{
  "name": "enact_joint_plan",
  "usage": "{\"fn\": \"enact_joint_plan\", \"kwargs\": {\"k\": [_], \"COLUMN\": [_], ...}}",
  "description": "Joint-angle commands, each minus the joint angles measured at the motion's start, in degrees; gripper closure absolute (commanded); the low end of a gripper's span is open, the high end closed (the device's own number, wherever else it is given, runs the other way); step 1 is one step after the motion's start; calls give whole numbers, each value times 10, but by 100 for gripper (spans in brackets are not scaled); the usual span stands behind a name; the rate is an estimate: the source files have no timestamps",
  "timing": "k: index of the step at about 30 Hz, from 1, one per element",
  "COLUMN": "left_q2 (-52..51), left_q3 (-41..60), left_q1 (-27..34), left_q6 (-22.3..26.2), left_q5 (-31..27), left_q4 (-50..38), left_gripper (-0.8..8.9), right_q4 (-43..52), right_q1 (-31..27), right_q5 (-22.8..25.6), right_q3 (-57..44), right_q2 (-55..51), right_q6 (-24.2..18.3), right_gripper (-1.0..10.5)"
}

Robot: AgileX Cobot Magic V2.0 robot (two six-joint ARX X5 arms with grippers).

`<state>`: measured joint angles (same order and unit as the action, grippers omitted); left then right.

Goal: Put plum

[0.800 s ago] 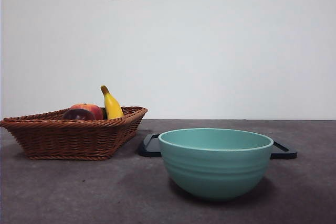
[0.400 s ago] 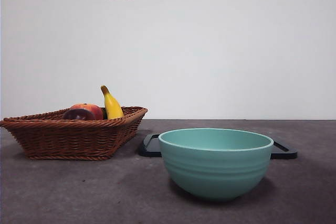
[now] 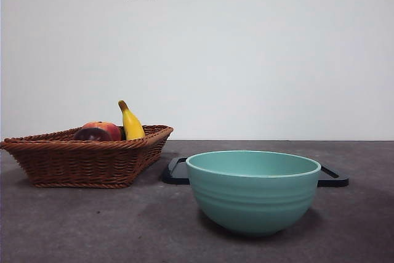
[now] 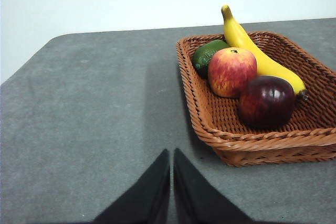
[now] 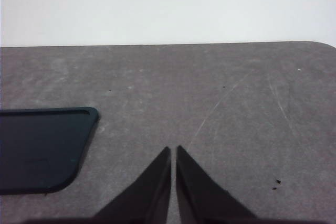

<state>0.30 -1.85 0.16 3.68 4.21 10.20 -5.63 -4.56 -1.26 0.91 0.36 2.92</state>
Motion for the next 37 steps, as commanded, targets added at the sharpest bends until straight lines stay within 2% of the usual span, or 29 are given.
{"fn": "enact_joint_plan", "kwargs": {"k": [1, 6, 37], "left_q2": [-1, -1, -1], "left_q3": [12, 12, 12], "left_q1": [1, 1, 1], "left_q6": [-2, -2, -2], "left_q5": [-2, -2, -2], "left_q4": [5, 5, 5], "left_gripper": [804, 804, 804], "right_q4": [-2, -50, -34], "right_q1": [-1, -1, -1], "right_q5": [2, 2, -2], "right_q3": [-3, -3, -3], "right_q2": [-2, -2, -2], "right_q6": [-4, -2, 2], "right_gripper": [941, 941, 941]}}
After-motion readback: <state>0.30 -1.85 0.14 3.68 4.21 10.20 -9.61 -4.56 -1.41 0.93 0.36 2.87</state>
